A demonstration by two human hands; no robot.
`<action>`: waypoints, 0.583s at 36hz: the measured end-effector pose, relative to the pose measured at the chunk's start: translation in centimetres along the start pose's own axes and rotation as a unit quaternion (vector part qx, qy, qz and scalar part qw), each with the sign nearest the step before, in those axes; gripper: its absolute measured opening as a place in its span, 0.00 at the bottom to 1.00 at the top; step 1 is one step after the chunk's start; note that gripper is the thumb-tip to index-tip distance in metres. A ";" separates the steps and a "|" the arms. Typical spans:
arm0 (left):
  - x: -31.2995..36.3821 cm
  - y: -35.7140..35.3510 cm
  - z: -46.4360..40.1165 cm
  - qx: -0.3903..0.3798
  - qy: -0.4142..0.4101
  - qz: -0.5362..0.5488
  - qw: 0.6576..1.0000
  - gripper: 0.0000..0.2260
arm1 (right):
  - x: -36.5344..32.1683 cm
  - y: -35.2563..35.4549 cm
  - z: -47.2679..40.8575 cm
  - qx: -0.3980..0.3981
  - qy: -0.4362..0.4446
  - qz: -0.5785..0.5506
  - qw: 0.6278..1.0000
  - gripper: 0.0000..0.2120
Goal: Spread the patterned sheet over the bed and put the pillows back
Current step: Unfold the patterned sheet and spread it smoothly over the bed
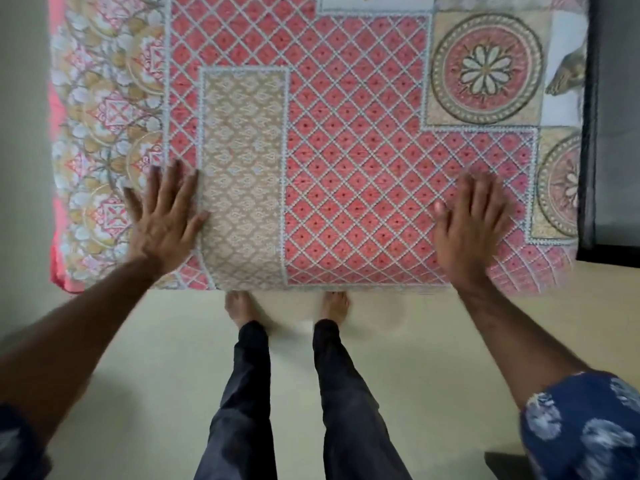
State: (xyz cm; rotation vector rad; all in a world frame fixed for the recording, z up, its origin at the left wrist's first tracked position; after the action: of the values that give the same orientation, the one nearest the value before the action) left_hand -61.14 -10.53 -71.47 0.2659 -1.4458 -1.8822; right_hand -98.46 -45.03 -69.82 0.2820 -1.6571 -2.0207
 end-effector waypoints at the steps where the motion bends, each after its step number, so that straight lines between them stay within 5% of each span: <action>1: 0.0 -0.3 0.5 0.001 0.014 -0.006 1.000 0.33 | -1.1 0.0 0.4 -0.005 -0.030 -0.017 0.999 0.33; 4: 0.5 -1.4 2.1 -0.014 0.030 -0.030 0.999 0.35 | -7.4 0.1 2.2 -0.022 -0.001 -0.042 0.999 0.38; 11: -0.9 -1.5 6.6 -0.054 -0.005 -0.021 0.998 0.33 | -25.5 1.0 11.4 -0.008 0.308 -0.010 0.951 0.41; 17: -10.2 0.7 12.1 -0.066 0.201 0.020 0.977 0.32 | -35.5 1.8 18.7 -0.092 0.517 0.074 0.848 0.42; 21: -14.7 4.4 18.6 -0.086 0.244 0.020 0.966 0.33 | -40.1 5.8 21.6 -0.164 0.538 0.073 0.824 0.35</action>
State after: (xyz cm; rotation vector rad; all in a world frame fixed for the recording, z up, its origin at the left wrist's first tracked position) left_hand -59.40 12.56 -64.92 0.5669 -0.9436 -1.7364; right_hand -72.99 -7.12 -65.38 0.9225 -0.5812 -1.4735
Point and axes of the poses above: each hand's wrist, its own z-axis away from the middle knuckle, its own y-axis out of the back of the hand, x = y × z, the point moved 8 cm from there along -z, towards the middle knuckle, and after that the axes turned 7 degrees about z, right-handed, at the moved point
